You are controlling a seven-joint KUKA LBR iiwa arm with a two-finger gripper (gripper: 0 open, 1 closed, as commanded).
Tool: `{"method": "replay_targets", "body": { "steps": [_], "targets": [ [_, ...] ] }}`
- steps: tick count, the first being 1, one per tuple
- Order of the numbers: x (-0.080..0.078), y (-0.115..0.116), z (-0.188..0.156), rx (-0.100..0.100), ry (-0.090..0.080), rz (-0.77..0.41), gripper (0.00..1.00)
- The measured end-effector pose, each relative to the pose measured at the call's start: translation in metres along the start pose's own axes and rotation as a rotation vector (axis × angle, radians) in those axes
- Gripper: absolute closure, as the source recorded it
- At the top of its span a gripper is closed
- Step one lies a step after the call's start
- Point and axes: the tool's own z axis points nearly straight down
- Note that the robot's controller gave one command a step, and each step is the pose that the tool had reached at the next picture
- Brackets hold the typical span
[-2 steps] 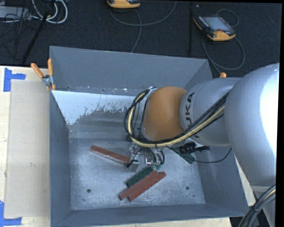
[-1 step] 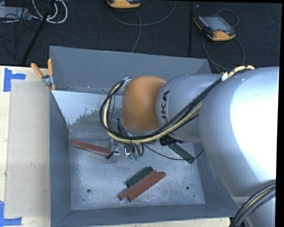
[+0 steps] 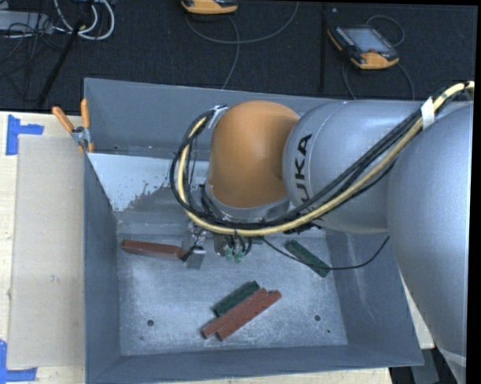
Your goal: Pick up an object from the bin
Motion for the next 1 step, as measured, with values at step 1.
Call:
{"method": "replay_targets", "body": {
  "steps": [1],
  "targets": [
    [-0.0026,0.0150,-0.0687,0.001,-0.001,-0.291,1.00]
  ]
}}
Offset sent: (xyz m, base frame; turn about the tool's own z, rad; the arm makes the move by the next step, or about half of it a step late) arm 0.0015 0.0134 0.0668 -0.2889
